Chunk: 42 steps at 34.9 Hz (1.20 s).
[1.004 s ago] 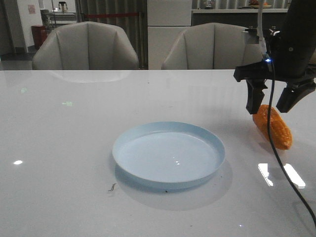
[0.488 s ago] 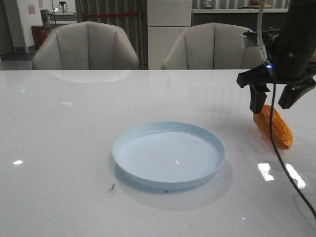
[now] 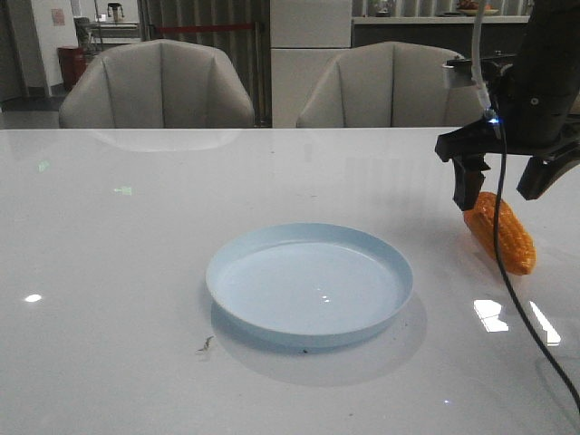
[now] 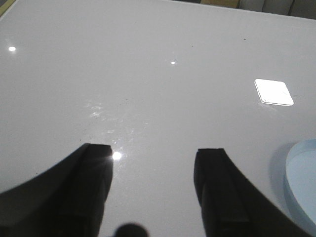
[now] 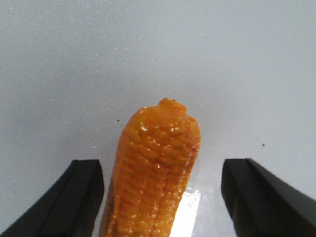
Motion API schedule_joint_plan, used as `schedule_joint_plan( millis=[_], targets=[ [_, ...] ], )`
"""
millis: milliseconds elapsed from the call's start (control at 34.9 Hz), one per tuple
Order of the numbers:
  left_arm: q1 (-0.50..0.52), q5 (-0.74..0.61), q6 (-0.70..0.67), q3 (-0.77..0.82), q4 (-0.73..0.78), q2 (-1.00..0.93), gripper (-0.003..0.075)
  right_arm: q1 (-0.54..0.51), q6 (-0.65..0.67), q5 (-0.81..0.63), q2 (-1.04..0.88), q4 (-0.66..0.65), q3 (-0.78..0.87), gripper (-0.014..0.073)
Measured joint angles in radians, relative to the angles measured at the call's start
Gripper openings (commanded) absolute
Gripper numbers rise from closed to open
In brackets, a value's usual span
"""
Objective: Place corn on plate with both arms
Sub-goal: 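Lower the open right gripper over the orange corn cob and close on it, then lift the corn with the right gripper and carry it over the plate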
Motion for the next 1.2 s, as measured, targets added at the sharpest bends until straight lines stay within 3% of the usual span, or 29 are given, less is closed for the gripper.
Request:
schedule_joint_plan(
  millis=[746,889,1004,1090,1205],
  targets=[
    [0.000,0.000,0.000,0.000,0.000,0.000,0.0440,0.000,0.000,0.023,0.077,0.059,-0.002,0.0589],
    [0.000,0.000,0.000,0.000,0.000,0.000,0.0440,0.000,0.000,0.025,0.082,0.059,-0.002,0.0461],
    [0.000,0.000,0.000,0.000,0.000,0.000,0.0440,0.000,0.000,0.025,0.082,0.059,-0.002,0.0295],
    [0.000,0.000,0.000,0.000,0.000,0.000,0.0440,0.000,0.000,0.025,0.082,0.057,-0.002,0.0234],
    [0.000,0.000,0.000,0.000,0.000,0.000,0.0440,0.000,0.000,0.023,0.085,0.038,-0.022,0.0229]
  ],
)
